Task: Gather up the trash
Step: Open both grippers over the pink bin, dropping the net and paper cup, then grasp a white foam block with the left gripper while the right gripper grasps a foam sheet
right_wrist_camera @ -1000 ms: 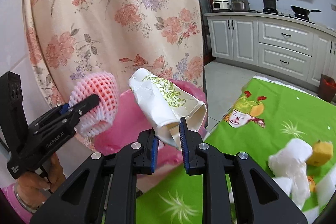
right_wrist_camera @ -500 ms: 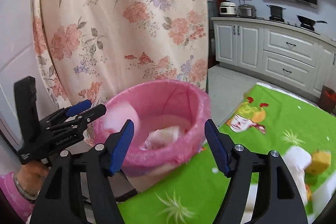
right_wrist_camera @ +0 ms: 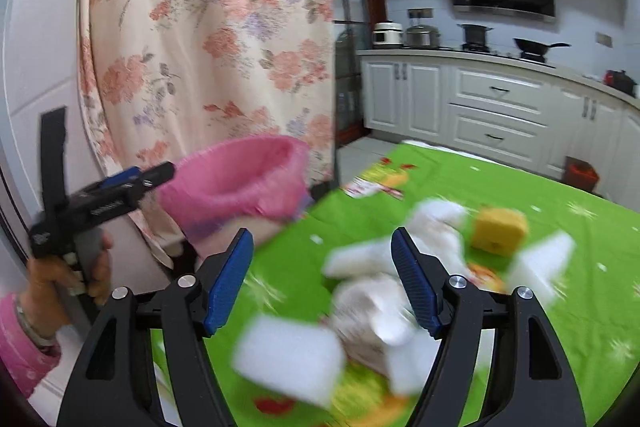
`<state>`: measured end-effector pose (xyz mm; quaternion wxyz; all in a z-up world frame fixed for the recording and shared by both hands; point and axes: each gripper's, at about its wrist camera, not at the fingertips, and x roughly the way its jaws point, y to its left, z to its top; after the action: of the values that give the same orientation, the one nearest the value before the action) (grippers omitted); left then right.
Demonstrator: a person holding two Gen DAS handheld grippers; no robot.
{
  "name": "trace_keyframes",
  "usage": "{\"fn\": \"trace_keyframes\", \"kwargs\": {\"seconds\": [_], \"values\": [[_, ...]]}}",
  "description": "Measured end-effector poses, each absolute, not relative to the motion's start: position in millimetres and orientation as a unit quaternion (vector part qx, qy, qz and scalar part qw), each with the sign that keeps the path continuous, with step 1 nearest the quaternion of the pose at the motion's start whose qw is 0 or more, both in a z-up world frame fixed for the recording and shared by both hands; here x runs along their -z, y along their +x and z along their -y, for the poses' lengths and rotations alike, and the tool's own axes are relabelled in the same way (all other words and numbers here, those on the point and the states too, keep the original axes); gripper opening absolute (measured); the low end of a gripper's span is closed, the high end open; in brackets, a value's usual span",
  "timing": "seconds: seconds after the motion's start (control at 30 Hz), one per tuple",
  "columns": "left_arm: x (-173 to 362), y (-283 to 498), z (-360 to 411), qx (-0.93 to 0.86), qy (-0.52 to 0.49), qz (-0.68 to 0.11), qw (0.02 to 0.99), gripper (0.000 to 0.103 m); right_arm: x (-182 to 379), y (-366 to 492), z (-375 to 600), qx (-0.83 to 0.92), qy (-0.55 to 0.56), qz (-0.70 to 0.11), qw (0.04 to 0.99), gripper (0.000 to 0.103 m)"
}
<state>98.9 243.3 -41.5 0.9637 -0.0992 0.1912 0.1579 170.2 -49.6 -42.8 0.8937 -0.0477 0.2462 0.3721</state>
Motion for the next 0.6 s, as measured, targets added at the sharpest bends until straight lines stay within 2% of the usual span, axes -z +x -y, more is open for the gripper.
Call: {"fn": "trace_keyframes", "kwargs": {"seconds": [0.27,0.6], "values": [[64.3,92.8,-158.3,-0.083,-0.116,-0.223,0.964,0.098,73.4,163.2,118.8,-0.325,-0.007,-0.275,0.905,0.070],[79.8,89.1,-89.8,-0.032,-0.064,-0.239,0.968,0.098,98.4,167.6,152.6,-0.286,0.013,-0.301,0.909,0.070]]}}
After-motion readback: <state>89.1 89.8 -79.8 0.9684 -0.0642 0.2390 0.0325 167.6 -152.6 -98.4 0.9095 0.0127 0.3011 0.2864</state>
